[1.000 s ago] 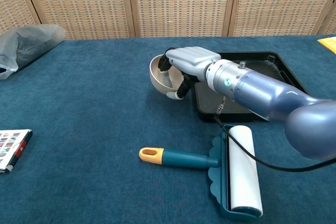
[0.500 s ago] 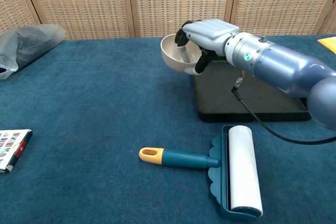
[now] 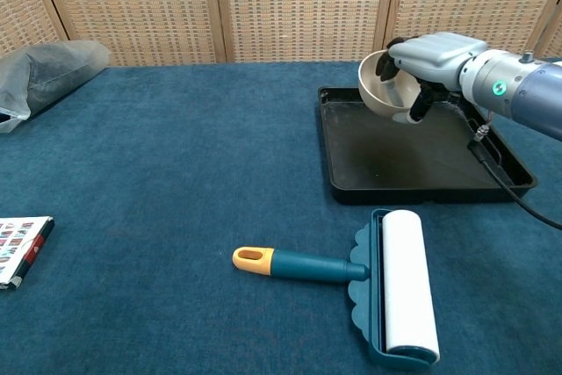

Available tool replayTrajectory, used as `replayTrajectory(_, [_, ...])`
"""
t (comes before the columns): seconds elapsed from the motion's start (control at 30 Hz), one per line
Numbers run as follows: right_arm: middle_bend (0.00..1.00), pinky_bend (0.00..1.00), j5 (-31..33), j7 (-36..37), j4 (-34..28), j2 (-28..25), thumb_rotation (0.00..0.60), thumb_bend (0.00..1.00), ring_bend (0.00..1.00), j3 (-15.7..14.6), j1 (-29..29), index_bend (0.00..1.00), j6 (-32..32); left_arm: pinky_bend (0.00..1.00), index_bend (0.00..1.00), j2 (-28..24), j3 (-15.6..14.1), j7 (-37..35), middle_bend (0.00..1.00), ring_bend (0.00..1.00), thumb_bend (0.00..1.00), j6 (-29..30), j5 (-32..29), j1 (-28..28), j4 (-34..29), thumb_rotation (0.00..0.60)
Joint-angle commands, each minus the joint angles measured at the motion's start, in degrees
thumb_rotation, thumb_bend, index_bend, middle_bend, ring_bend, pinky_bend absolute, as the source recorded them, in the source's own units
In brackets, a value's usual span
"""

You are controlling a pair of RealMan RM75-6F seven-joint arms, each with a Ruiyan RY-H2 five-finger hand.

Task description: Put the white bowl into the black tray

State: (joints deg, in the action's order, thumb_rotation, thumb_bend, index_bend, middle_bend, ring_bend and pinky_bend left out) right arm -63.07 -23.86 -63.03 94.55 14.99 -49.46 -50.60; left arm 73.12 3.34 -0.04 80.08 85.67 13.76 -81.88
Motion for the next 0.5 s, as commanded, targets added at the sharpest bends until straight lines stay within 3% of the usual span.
replayTrajectory(0.03, [0.26,0.11,1.54,-0.62,0.11,-0.64,0.6,0.51,0.03,-0.85,1.03,0.74,0.87,0.0,0.0,0.04,-0.08,0.01,0.0,0.0,0.06,-0.14,0.09,0.05,-0.01,0.6])
replayTrajectory(0.5, [0.25,0.11,4.79,-4.39,-0.19,-0.8,0.6,0.51,0.03,-2.54,2.01,0.73,1.65,0.0,0.0,-0.04,-0.18,-0.2,0.0,0.0,0.06,0.28,0.78,0.06,-0.23,0.6])
